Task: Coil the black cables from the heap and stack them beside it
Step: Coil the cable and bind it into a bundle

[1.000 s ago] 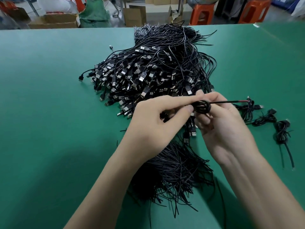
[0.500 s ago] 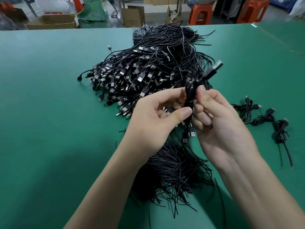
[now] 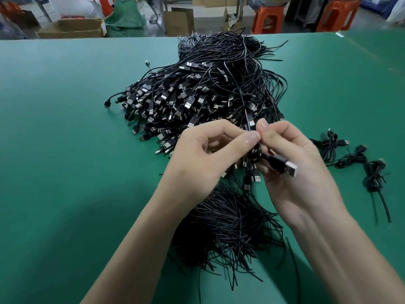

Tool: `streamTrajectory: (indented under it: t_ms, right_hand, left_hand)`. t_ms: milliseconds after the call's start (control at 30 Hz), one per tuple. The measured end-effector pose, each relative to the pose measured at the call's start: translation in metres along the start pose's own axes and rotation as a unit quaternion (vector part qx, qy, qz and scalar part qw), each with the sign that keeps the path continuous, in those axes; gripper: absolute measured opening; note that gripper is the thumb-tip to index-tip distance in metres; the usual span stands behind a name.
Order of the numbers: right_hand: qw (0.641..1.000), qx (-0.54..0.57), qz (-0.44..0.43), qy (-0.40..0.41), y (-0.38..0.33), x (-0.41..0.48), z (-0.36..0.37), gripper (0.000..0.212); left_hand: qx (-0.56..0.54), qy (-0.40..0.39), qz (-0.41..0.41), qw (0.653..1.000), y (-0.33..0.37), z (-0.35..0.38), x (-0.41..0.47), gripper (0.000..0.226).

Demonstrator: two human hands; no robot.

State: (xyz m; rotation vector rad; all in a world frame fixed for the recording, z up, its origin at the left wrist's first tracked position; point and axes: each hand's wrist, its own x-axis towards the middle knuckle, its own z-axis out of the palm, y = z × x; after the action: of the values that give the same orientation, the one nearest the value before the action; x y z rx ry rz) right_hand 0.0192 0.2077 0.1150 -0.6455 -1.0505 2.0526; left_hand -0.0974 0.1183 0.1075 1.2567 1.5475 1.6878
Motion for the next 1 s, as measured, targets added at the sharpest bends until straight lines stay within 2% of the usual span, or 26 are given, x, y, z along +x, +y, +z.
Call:
streamTrajectory:
  t_ms: [67, 200, 267, 400, 533, 600, 700, 800, 900, 1000]
  right_hand:
    - [0.999, -0.031, -0.013, 0.009, 0.0003, 0.0009, 0.0003, 0.021]
    - [0.997, -0.060, -0.036, -0.020, -0.0023, 0.0012, 0.0008, 0.021]
    - [0.999, -0.036, -0.009, -0.030, -0.0026, 0.0014, 0.0018, 0.022]
    - [0.997, 0.033, 0.053, -0.035, -0.0034, 0.0016, 0.0035, 0.020]
    - [0.993, 0.082, 0.073, -0.043, -0.0065, 0.0002, 0.0047, 0.012]
    - [0.993, 0.085, 0.072, -0.052, -0.0068, -0.0003, 0.0043, 0.010]
    - [0.993, 0.076, 0.067, -0.054, -0.0062, -0.0008, 0.0045, 0.021]
    - [0.996, 0.062, 0.056, -0.042, -0.0050, -0.0004, 0.0050, 0.016]
    - [0.999, 0.024, 0.033, -0.030, -0.0057, -0.0007, 0.0041, 0.016]
    - [0.999, -0.014, 0.015, -0.025, -0.0054, -0.0018, 0.0037, 0.020]
  left_hand:
    - [-0.019, -0.010, -0.014, 1.000, -0.0020, -0.0022, -0.0002, 0.008]
    - [-0.066, 0.022, -0.055, 0.996, -0.0070, -0.0019, 0.0020, 0.047]
    - [-0.049, 0.019, -0.051, 0.997, -0.0068, -0.0019, 0.0023, 0.053]
    - [0.031, 0.012, 0.003, 0.999, -0.0055, -0.0034, 0.0022, 0.037]
    - [0.073, 0.029, 0.088, 0.993, -0.0033, -0.0027, 0.0019, 0.032]
    - [0.116, 0.038, 0.146, 0.982, -0.0056, -0.0036, 0.0020, 0.032]
    - [0.216, 0.069, 0.197, 0.954, -0.0056, -0.0050, 0.0020, 0.028]
    - [0.229, 0.059, 0.198, 0.951, -0.0037, -0.0056, -0.0012, 0.031]
    - [0.181, 0.033, 0.163, 0.969, -0.0004, -0.0082, -0.0040, 0.025]
    - [0.135, 0.040, 0.119, 0.983, 0.0001, -0.0103, -0.0030, 0.018]
